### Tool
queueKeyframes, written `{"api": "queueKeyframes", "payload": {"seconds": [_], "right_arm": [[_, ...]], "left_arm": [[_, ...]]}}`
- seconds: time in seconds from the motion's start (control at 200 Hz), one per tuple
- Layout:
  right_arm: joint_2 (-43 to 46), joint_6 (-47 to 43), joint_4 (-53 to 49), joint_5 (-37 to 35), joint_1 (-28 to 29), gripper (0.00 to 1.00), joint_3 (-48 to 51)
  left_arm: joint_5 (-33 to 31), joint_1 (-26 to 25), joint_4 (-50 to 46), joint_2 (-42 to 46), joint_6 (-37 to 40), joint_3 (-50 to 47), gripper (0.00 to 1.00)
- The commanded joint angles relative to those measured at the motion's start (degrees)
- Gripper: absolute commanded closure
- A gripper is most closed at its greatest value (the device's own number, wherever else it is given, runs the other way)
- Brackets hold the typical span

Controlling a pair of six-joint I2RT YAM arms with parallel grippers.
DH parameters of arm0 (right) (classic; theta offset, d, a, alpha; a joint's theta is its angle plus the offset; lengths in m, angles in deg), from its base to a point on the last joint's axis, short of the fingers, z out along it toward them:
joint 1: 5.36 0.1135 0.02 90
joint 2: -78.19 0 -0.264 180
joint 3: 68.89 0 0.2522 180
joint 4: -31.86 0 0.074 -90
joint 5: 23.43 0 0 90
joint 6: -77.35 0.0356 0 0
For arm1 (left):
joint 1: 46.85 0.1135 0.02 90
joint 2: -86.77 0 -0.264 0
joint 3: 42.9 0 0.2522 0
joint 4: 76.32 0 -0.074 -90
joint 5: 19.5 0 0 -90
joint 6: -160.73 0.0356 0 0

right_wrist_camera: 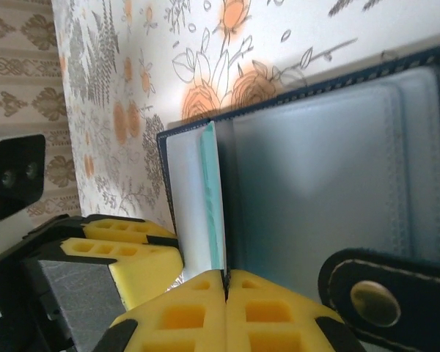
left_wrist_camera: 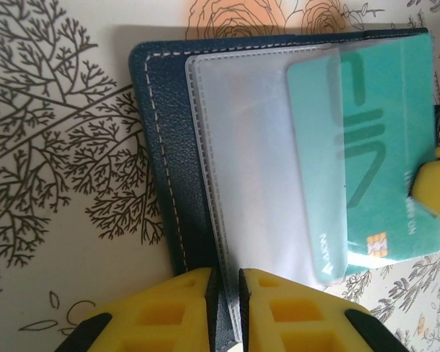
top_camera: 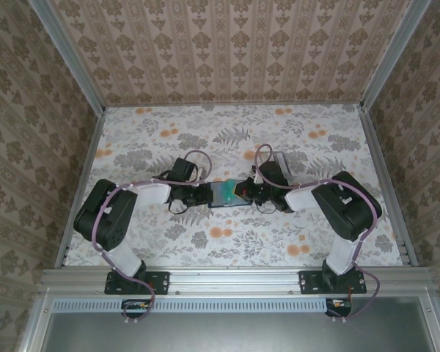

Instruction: Put the credit cards into the card holder

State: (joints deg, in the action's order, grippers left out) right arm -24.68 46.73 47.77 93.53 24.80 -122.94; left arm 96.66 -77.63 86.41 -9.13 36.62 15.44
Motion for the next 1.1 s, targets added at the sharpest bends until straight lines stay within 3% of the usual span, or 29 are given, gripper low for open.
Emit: {"api": "queueKeyframes", "payload": {"seconds": [0.0,0.3,0.58,0.87,1.095], "right_arm": [[-0.6,-0.4,-4.9,-2.4,1.2,0.93,-1.3],[0.7,-7.9,-17.8,-4.8,2.4,0.74,-6.7],[4.0,-14.4,-31.2,-12.1,4.1,0.70,-10.7],[1.3,-16.6,-32.5,-12.3,6.5,0.73,-14.0],[-0.1,-18.9,-36.5,-16.3,8.6,0.61,-17.1]], "left_arm": [[0.4,-0.4,-1.2,1.8,-1.7,-1.5,0.82],[-0.2,0.5,-0.3,1.9,-1.4,-2.7,0.82],[0.2,1.9,-0.9,3.3,-1.5,-3.2,0.82],[1.4,2.2,1.9,2.8,-2.0,-4.0,0.82],[2.4,2.1,4.7,2.4,-3.8,-5.2,0.83]]}}
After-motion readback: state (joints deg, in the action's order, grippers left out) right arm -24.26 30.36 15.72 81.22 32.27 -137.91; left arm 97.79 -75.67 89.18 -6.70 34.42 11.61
